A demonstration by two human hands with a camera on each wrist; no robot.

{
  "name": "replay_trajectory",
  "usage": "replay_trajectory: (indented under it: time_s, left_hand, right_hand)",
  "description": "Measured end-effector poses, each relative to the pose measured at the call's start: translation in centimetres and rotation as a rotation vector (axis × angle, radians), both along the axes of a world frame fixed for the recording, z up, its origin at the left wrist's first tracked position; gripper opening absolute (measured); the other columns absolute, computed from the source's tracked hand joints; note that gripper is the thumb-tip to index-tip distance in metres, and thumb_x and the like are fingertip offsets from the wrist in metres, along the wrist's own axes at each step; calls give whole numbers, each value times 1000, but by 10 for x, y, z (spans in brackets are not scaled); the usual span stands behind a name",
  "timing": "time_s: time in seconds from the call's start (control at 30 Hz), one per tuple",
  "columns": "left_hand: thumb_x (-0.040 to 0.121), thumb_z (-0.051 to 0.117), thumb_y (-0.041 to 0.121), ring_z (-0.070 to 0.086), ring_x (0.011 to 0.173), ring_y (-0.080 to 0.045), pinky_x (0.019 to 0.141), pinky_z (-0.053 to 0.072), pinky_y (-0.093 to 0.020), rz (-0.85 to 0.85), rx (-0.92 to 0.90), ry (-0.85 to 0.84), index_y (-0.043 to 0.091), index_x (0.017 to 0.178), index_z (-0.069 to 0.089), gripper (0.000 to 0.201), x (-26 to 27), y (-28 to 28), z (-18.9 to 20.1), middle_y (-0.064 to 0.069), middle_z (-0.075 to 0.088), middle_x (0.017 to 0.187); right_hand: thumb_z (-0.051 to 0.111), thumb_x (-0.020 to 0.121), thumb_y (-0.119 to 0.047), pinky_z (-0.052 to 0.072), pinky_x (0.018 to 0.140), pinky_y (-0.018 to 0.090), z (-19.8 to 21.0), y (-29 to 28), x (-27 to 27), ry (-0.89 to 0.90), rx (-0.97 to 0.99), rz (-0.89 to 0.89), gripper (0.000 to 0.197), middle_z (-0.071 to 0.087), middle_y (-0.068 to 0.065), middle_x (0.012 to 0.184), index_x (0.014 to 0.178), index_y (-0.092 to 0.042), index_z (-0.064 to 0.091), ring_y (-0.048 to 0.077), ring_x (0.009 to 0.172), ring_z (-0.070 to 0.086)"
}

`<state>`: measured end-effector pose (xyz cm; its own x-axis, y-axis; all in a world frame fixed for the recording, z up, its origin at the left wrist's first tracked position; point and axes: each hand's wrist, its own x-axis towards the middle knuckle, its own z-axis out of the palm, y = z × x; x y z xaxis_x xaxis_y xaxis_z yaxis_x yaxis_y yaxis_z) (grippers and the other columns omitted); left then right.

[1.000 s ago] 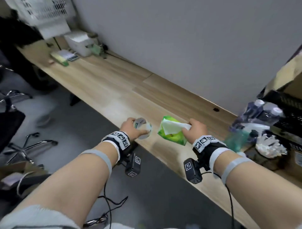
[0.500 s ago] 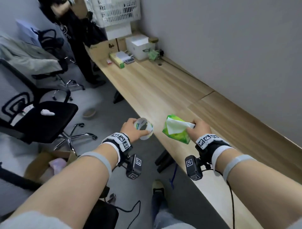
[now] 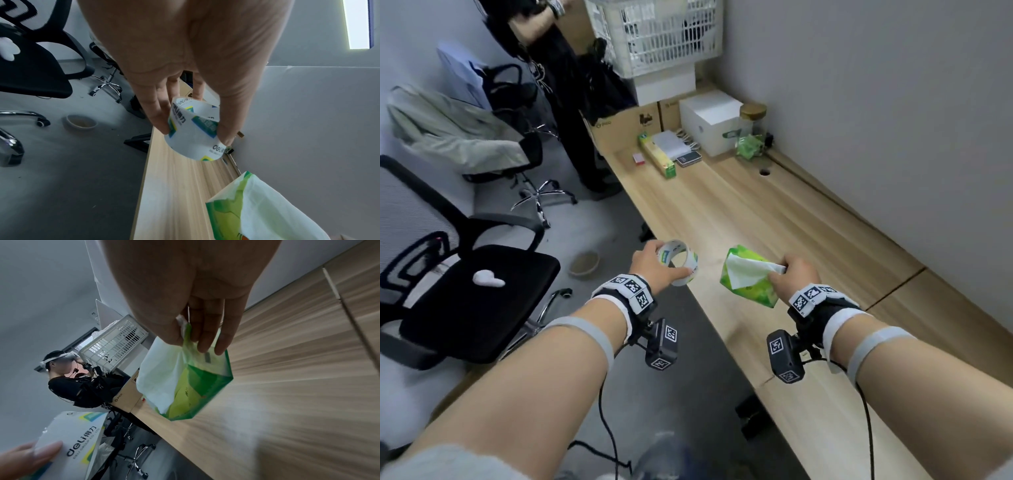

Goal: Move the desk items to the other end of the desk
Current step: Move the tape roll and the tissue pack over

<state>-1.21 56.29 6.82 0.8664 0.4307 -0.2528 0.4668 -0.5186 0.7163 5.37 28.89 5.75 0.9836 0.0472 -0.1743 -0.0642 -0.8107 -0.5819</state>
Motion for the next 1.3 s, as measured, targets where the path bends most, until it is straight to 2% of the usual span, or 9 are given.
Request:
replay_trajectory:
  time_s: [0.13, 0.23, 0.37, 0.47, 0.7, 0.87, 1.1, 1.2, 1.3]
  left_hand:
    - [60, 88, 46, 57, 112, -22, 97, 51, -39, -79, -7, 4, 21, 136, 47, 90, 67, 49, -15, -5, 52, 130]
    - [63, 89, 43, 56, 117, -23, 99, 49, -40, -147, -43, 1, 19, 140, 46, 92, 122, 89, -25, -5, 51, 136]
    - [67, 86, 45, 54, 121, -22, 94, 46, -33, -214, -48, 26, 19, 142, 43, 91, 188, 133, -22, -2, 53, 138]
    - [68, 85, 46, 55, 119, -22, 89, 43, -29, -247, -34, 24, 17, 140, 43, 89, 231, 151, -16, -1, 55, 136]
    - [67, 86, 43, 57, 115, -27, 89, 48, -35, -315, -5, 62, 16, 138, 44, 87, 321, 161, -21, -8, 56, 132]
    - [68, 86, 40, 56, 115, -27, 85, 44, -31, -315, 18, 81, 18, 138, 43, 85, 379, 162, -34, -8, 56, 133]
    - [66, 87, 40, 57, 116, -25, 97, 47, -35, -324, 26, 56, 17, 140, 44, 89, 459, 153, -59, -8, 55, 134]
    - [67, 84, 44, 58, 115, -26, 94, 46, -33, -360, 76, 69, 22, 143, 43, 89, 493, 148, -75, -8, 52, 134]
    - [71, 82, 40, 57, 111, -27, 91, 41, -29, -401, 70, 72, 26, 139, 49, 77, 527, 141, -95, -10, 49, 130]
  right_hand:
    - [57, 81, -18, 32, 55, 27, -5, 44, 55, 16, -51, -24, 4, 61, 7, 80, 84, -16, 58, 28, 75, 55]
    - [57, 83, -21, 37, 62, 28, -7, 80, 93, 41, -82, -84, 12, 65, 9, 87, 91, -13, 62, 28, 77, 57]
    - [57, 84, -22, 40, 64, 29, 1, 130, 133, 51, -111, -169, 14, 67, 9, 90, 93, -14, 63, 28, 81, 60]
    - [56, 83, -19, 40, 65, 29, 11, 158, 155, 50, -114, -189, 6, 65, 7, 86, 86, -16, 60, 29, 80, 59]
    - [56, 86, -19, 41, 67, 28, 8, 178, 211, 86, -104, -275, 4, 60, 3, 83, 85, -22, 54, 28, 81, 58]
    - [56, 86, -21, 37, 67, 27, -15, 176, 268, 121, -93, -302, 8, 61, 4, 87, 92, -20, 60, 26, 79, 53]
    - [54, 85, -14, 36, 65, 28, -43, 176, 347, 184, -81, -313, 4, 59, 5, 82, 84, -19, 55, 31, 83, 58]
    - [53, 85, -13, 36, 64, 28, -58, 177, 375, 179, -66, -360, 3, 59, 7, 83, 85, -17, 53, 31, 79, 55]
    - [51, 84, -14, 33, 58, 28, -75, 178, 402, 180, -87, -412, 8, 62, 9, 84, 90, -13, 57, 30, 74, 54]
